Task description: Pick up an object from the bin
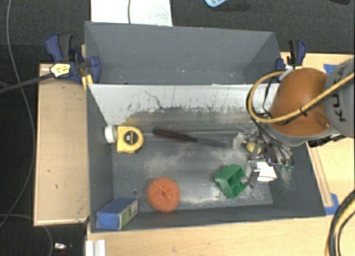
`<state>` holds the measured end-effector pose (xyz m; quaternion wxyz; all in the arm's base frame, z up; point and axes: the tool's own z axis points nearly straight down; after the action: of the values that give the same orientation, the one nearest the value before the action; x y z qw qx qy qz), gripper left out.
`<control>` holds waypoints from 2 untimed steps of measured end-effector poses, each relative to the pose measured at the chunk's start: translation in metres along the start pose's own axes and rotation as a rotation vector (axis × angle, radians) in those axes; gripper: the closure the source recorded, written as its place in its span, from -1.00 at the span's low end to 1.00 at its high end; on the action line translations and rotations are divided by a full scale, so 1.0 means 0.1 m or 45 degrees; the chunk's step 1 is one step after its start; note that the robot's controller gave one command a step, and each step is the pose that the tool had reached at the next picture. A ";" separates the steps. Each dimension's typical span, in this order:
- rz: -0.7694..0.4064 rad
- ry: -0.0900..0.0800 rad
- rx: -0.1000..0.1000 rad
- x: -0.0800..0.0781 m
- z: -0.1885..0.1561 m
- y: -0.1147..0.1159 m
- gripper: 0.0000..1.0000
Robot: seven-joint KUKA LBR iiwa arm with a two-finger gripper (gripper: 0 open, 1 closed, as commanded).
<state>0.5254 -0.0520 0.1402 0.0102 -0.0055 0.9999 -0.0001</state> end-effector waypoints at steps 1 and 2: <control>-0.304 0.001 -0.003 0.18 0.28 -0.04 -1.00; -0.729 0.009 -0.005 0.25 0.56 0.05 -1.00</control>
Offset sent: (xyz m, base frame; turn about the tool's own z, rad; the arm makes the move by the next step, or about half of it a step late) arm -0.0289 0.0093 -0.0699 -0.6530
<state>0.5012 -0.0469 0.0839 0.0064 -0.2877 0.9577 -0.0011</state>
